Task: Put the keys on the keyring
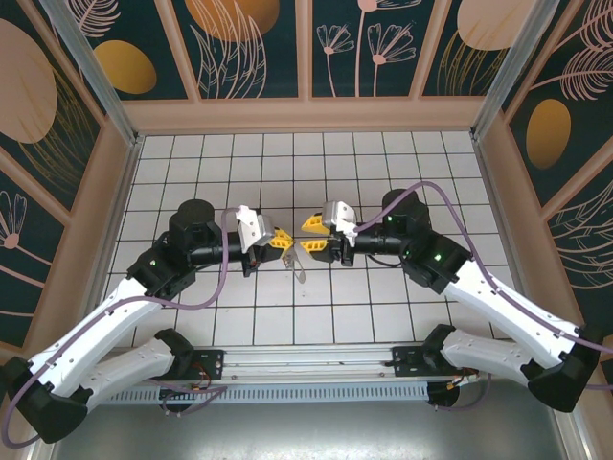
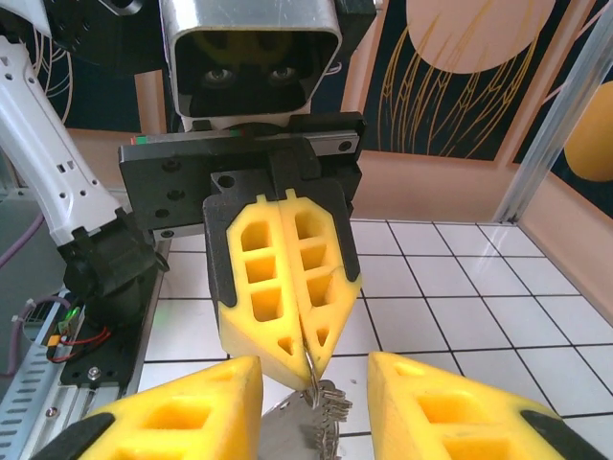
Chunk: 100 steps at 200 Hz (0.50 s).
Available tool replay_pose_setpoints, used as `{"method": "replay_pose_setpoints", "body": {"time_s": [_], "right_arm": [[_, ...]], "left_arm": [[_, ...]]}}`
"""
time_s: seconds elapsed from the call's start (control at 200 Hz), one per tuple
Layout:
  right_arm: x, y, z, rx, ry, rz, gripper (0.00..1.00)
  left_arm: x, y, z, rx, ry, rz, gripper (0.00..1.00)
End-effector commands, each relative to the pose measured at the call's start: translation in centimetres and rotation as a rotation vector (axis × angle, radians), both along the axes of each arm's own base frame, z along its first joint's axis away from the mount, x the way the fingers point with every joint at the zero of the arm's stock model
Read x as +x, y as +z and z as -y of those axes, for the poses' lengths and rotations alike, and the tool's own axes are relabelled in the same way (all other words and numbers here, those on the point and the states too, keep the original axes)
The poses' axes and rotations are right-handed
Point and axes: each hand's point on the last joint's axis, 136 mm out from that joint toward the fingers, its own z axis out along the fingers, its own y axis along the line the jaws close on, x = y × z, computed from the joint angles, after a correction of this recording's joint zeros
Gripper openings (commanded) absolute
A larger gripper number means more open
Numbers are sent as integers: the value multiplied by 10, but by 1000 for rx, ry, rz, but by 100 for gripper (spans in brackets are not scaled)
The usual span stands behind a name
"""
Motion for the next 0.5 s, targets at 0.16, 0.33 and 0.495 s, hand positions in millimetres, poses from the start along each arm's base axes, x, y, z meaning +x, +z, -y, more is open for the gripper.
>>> {"method": "replay_pose_setpoints", "body": {"time_s": [0.16, 0.33, 0.495], "right_arm": [[0, -14, -10, -16, 35, -13, 34], [2, -15, -16, -15, 57, -19, 29], [3, -18, -21, -21, 73, -31, 26]], "left_arm": [[-8, 18, 0, -63, -27, 36, 0], [-11, 16, 1, -68, -47, 32, 0], [-12, 15, 2, -68, -58, 32, 0]]}}
